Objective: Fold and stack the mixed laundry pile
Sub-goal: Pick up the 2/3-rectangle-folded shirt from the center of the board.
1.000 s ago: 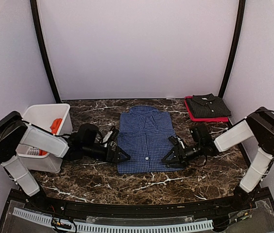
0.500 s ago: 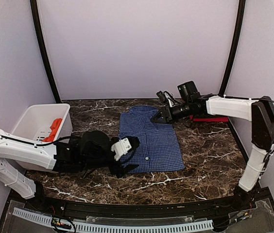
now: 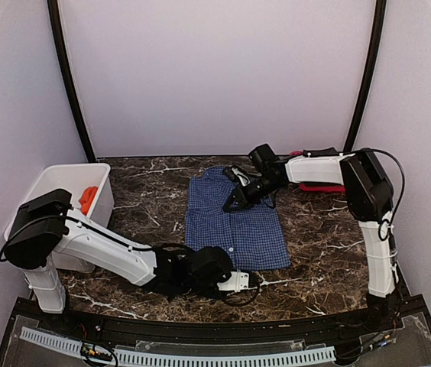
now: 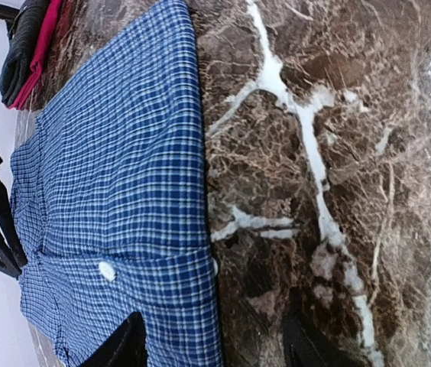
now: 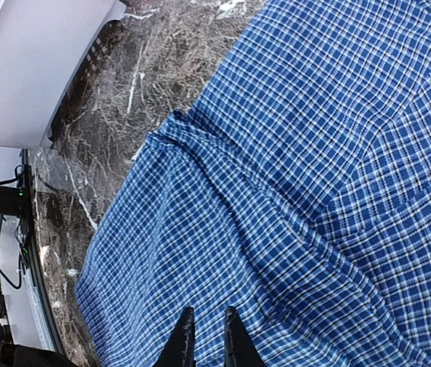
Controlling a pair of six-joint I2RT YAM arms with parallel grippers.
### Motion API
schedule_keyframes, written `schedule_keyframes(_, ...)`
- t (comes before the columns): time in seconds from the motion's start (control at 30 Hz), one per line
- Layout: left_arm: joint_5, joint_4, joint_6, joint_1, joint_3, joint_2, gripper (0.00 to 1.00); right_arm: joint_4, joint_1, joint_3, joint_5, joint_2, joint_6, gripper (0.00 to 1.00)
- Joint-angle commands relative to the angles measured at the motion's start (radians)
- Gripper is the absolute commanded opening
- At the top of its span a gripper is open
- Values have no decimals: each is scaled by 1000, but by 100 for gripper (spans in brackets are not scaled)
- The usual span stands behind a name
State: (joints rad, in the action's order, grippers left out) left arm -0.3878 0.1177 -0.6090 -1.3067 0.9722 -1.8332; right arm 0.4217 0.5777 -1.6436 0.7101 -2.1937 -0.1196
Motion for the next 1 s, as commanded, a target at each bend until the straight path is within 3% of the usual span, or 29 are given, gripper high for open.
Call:
schedule_keyframes(0.0, -105, 7, -108, -8, 45, -91, 57, 49, 6, -73, -65, -69, 50, 11)
schedule_keyframes(0.23, -271, 120, -190, -6, 63, -211, 40, 81, 21, -74, -123, -129, 77, 8)
schedule_keyframes(0.33, -337, 188, -222, -4, 55, -218, 25, 75, 29, -50, -132, -131, 76, 7)
schedule_keyframes(0.43, -326, 132, -207, -12, 54, -150, 10, 86, 47, -34, -147, -109, 80, 5)
schedule_keyframes(0.47, -282, 101, -175, -14, 57, -124, 3, 94, 55, -24, -155, -95, 81, 5)
schedule_keyframes(0.53, -211, -15, -109, -17, 72, -45, 0, 90, 74, 19, -167, -50, 79, 5)
schedule_keyframes(0.7, 122, -447, 40, -38, 152, 128, 0, 85, 84, 130, -148, 106, 66, 11)
schedule_keyframes(0.97, 460, -817, 200, -61, 341, 151, 0, 154, 41, 34, -159, 212, 113, 19)
